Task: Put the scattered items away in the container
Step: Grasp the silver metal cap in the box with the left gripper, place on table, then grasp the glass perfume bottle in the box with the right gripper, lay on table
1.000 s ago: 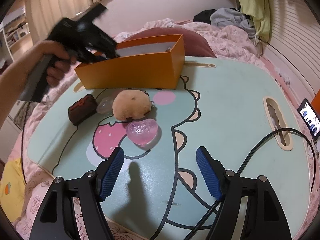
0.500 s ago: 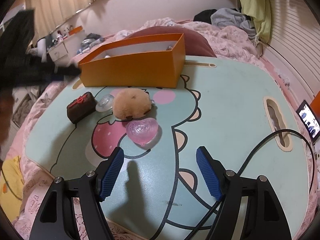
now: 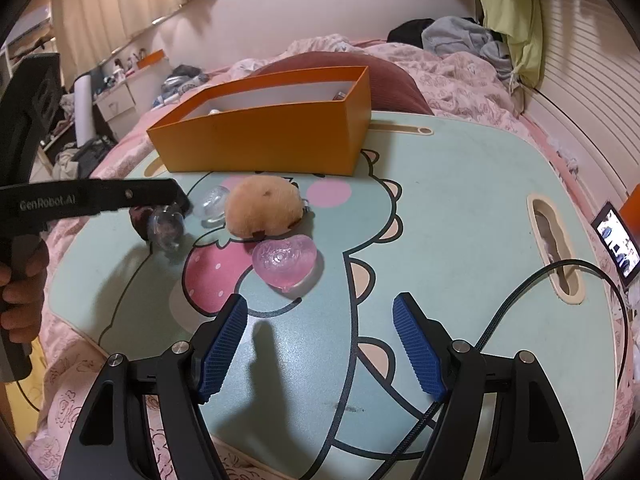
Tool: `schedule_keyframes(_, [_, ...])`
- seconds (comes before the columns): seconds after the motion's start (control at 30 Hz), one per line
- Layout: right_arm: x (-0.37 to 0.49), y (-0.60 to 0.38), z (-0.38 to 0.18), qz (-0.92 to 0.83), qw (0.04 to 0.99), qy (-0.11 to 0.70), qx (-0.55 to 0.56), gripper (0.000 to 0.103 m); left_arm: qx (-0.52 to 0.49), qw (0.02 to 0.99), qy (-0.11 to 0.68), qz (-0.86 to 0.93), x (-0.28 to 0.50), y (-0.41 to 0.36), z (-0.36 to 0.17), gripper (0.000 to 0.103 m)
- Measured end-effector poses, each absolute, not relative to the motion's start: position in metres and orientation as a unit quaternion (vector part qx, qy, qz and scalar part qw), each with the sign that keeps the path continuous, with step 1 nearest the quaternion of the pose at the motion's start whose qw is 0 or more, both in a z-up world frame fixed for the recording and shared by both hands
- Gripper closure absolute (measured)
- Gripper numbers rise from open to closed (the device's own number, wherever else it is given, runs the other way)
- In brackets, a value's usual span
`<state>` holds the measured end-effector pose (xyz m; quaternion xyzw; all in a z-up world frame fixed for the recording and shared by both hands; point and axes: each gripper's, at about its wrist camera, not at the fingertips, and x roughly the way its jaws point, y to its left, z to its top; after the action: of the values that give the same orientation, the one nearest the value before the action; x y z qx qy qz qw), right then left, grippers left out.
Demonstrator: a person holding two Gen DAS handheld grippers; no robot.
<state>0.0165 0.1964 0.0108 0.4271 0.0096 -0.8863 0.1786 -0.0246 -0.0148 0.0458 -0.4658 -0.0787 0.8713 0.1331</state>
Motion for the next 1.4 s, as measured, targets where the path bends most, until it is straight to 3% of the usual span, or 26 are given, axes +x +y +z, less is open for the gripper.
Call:
schedule_keyframes(0.67, [0.014,0.193,0.012,-0.884,0.176,0.022,0.432,0.028,-0.451,0.030,-0.060,0.890,0.058,-0.046,0.016,0.059])
schedule_keyframes(0.83, [0.013,0.191,0.021,-0.891,0.175,0.029,0.419,0.028,-0.446,0.011,-0.009,0.895,0.057,-0.027,0.014,0.035])
schedule_keyframes(0.9, [0.010,0.189,0.027,-0.893,0.177,0.029,0.414,0.028,-0.447,0.011,0.003,0.894,0.055,-0.022,0.011,0.033])
schedule_keyframes(0.97, [0.005,0.186,0.033,-0.894,0.179,0.030,0.409,0.028,-0.446,0.013,0.000,0.895,0.053,-0.022,0.009,0.021])
schedule_keyframes(1.03, [-0.003,0.183,0.043,-0.894,0.186,0.024,0.406,0.028,-0.445,0.017,-0.005,0.895,0.048,-0.024,0.005,0.003])
schedule_keyframes(1.17, [-0.040,0.180,0.078,-0.884,0.222,-0.032,0.410,0.030,-0.441,0.015,-0.007,0.897,0.042,-0.024,0.003,0.000])
schedule_keyframes(1.33, [-0.123,0.147,0.113,-0.863,0.224,-0.022,0.452,0.043,-0.436,0.015,-0.008,0.900,0.042,-0.025,0.001,0.000])
schedule_keyframes(1.4, [-0.161,0.123,0.100,-0.830,0.230,-0.019,0.508,0.054,-0.435,0.015,-0.009,0.900,0.042,-0.025,0.000,0.000])
